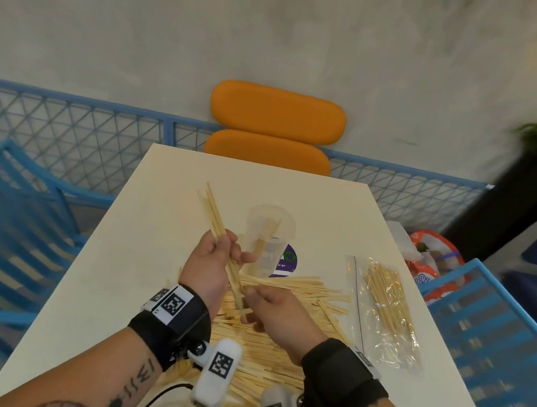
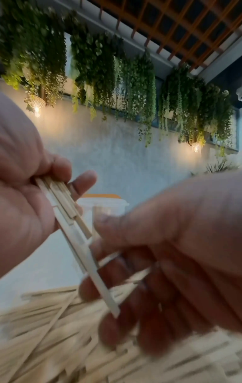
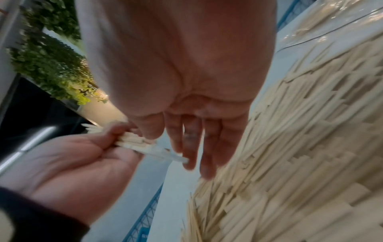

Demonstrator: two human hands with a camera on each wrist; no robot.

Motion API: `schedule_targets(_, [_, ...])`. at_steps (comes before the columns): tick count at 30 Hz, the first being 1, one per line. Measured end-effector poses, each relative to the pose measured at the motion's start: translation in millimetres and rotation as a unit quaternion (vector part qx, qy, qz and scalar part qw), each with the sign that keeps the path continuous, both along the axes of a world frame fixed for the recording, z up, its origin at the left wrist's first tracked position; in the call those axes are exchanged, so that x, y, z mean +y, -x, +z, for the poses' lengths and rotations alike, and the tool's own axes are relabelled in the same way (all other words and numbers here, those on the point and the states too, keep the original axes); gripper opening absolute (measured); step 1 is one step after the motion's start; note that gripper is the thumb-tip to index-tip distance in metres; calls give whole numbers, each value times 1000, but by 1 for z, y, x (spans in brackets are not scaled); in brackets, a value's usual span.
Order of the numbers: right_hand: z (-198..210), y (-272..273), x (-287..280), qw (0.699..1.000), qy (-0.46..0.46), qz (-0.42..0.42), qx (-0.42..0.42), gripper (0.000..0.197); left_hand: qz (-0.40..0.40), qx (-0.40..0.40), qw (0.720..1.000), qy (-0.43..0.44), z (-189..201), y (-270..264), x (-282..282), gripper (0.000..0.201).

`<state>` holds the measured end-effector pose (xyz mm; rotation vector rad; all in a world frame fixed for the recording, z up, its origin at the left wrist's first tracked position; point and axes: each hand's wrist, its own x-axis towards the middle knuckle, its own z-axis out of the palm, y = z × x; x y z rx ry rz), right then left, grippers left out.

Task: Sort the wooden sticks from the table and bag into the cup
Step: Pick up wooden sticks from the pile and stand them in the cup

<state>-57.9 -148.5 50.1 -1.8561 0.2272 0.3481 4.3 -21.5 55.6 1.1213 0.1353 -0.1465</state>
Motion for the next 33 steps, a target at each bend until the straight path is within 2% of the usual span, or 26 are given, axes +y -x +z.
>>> schedule_targets(3, [-6, 1, 3, 979, -175, -24, 99, 33, 9, -15, 1000, 0, 4, -1, -2, 24])
schedule_targets(5, [-2, 0, 5, 961, -250, -36, 115, 24, -19, -37, 998, -43, 1, 3, -3, 22])
schedule_targets(8, [2, -4, 2, 948, -292, -45, 115, 12, -69, -81, 984, -139, -1, 10, -1, 17])
schedule_targets(11, [-1, -8, -2, 952, -293, -29, 83, 32, -106, -56, 979, -163, 0, 16, -2, 20])
schedule_targets(13, [-5, -8, -1, 956, -286, -6, 67, 37, -120, -46, 976, -175, 0, 17, -3, 24])
schedule_targets(15, [-4, -7, -1, 964, -258, 6, 61, 30, -132, -45, 973, -186, -2, 15, -4, 26])
schedule_targets(17, [2, -4, -4, 985, -164, 19, 50, 21, -131, -51, 973, -183, -3, 13, -3, 26])
schedule_targets(18, [5, -3, -7, 993, -105, 29, 38, 23, -126, -61, 971, -192, -3, 11, -1, 25])
schedule_targets(21, [15, -5, -14, 1000, -3, -18, -7, 49, -130, -69, 965, -216, -7, 9, 4, 21])
schedule_targets(24, [32, -12, -15, 991, -16, -94, -92, 68, -189, -62, 954, -224, -15, 12, 6, 18])
schedule_targets(27, [48, -21, -13, 981, 10, -89, -172, 78, -261, -72, 933, -238, -18, 22, 5, 17])
schedule_targets(29, [51, -26, -8, 977, 82, -68, -184, 67, -305, -86, 916, -246, -17, 27, 2, 18])
schedule_targets(31, [48, -26, -3, 968, 163, -36, -189, 46, -329, -89, 906, -252, -16, 28, 0, 18])
schedule_targets(33, [45, -24, -1, 964, 187, -32, -187, 37, -333, -94, 898, -271, -18, 27, 1, 18])
